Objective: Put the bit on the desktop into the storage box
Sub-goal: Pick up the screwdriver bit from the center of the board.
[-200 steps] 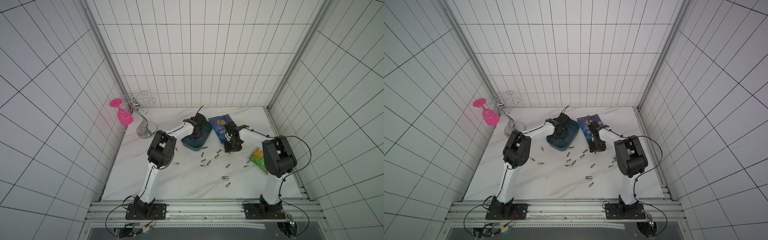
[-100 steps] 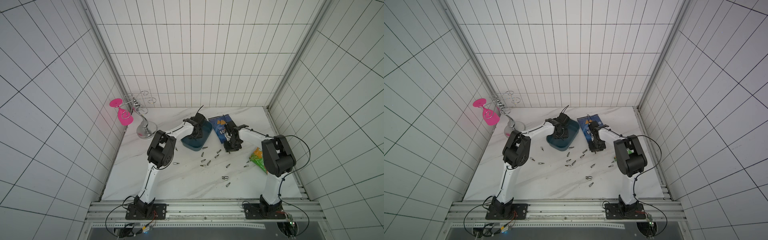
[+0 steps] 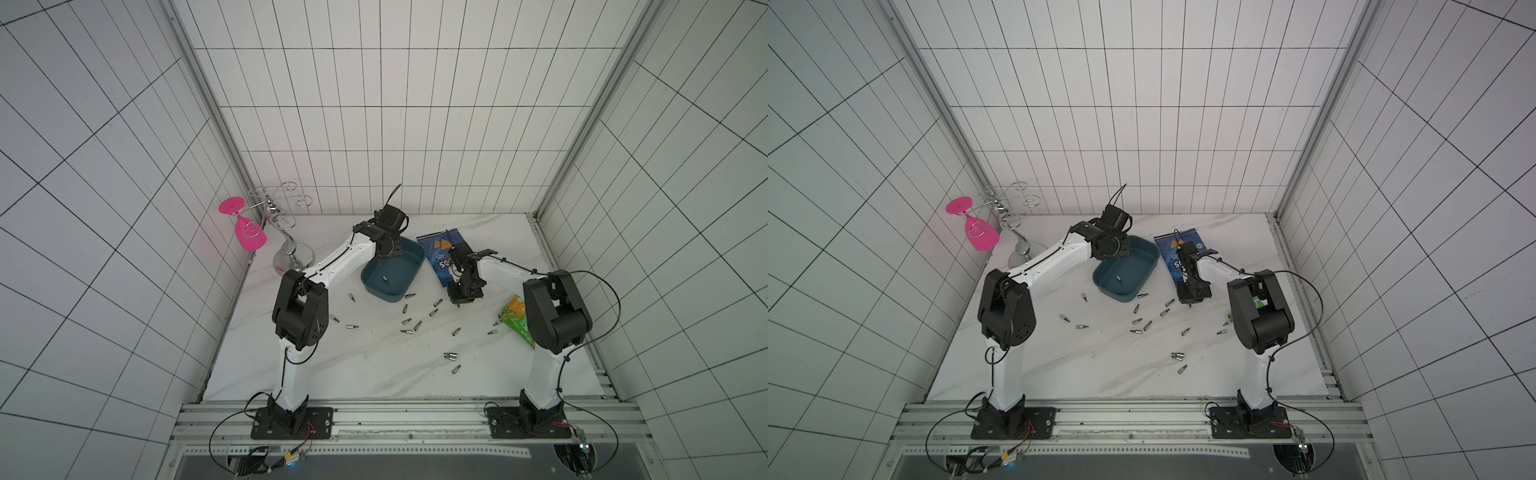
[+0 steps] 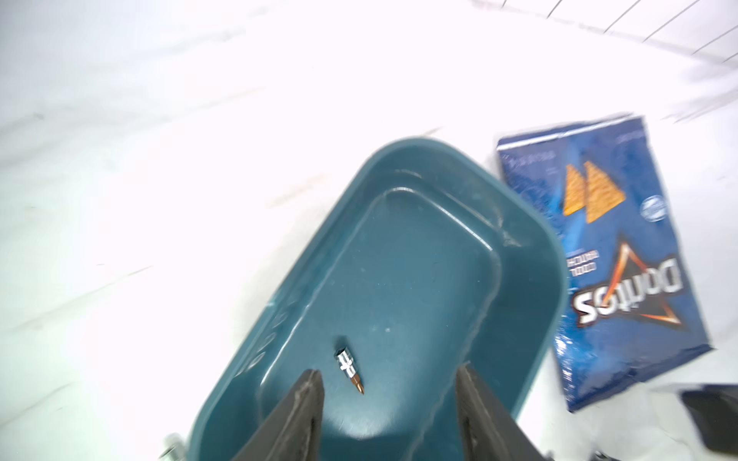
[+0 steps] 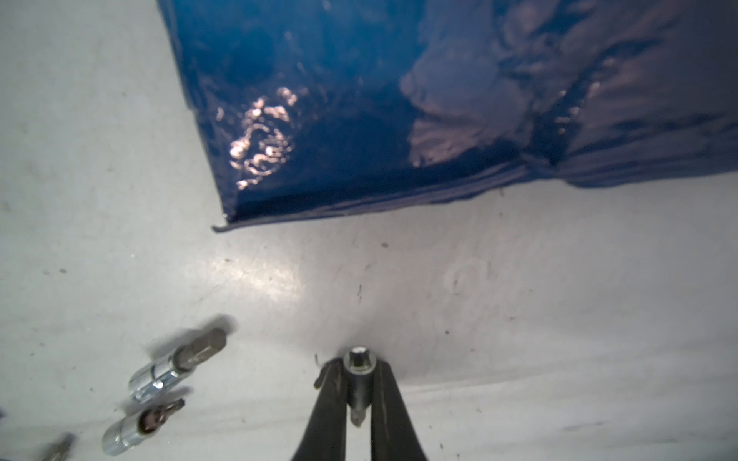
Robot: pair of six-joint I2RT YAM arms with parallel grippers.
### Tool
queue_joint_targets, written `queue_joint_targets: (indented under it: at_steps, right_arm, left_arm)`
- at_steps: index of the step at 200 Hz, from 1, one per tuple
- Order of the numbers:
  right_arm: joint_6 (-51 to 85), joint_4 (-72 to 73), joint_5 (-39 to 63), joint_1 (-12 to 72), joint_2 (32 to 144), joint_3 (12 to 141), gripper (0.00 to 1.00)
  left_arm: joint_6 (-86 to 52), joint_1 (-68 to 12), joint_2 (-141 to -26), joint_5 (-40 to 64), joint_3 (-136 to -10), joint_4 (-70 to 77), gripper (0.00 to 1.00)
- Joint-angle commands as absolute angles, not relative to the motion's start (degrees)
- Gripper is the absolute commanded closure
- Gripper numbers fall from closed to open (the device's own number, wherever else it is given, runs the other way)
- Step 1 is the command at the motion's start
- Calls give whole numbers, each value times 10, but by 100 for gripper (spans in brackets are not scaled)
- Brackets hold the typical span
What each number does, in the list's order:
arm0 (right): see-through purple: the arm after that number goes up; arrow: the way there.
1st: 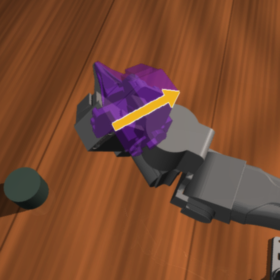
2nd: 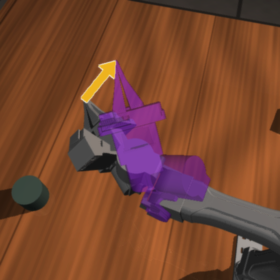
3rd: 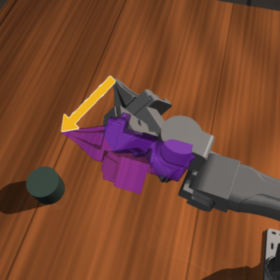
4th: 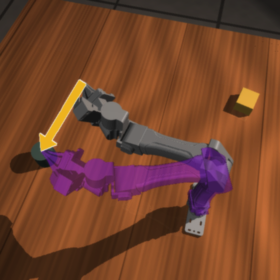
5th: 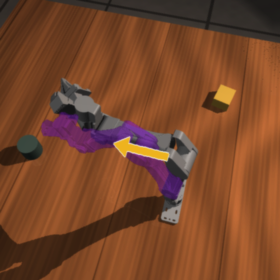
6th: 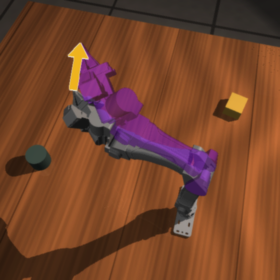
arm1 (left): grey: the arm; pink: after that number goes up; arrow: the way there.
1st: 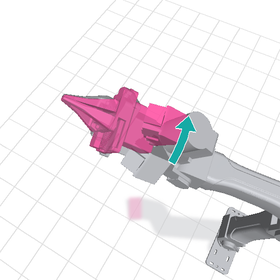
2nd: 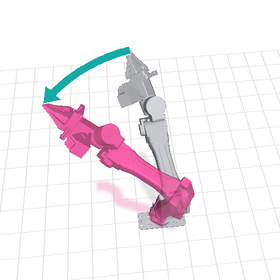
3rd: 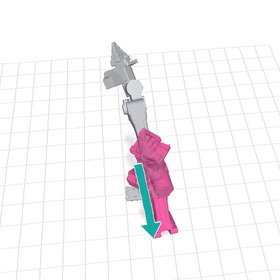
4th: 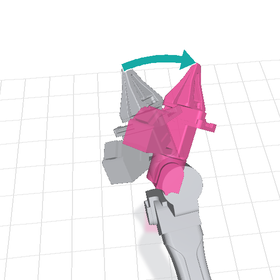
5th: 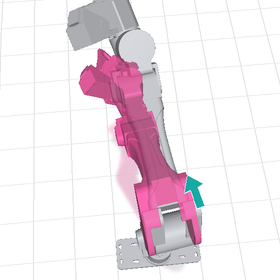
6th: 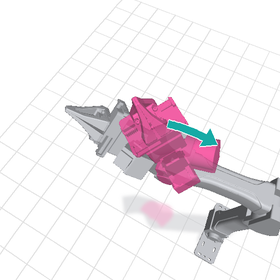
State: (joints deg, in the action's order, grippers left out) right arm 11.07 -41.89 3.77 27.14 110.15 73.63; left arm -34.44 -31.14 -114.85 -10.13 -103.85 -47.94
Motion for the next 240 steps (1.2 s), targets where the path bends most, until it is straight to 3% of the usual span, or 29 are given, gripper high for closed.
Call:
queue_joint_targets:
  at_steps: [1, 59, 114, 240]
  right_arm:
    - [111, -432, 56, 277, 1131, 730, 97]
    - [124, -446, 47, 285, 1057, 734, 100]
    - [100, -496, 26, 332, 1020, 811, 100]
    - [1, -553, -2, 396, 1196, 1127, 100]
  left_arm:
    - [-343, -293, -1085, -115, -998, -504, 43]
    - [-365, -265, -929, -143, -821, -549, 43]
    - [-392, -225, -851, -134, -689, -548, 43]
    - [-413, -178, -879, -89, -580, -501, 44]
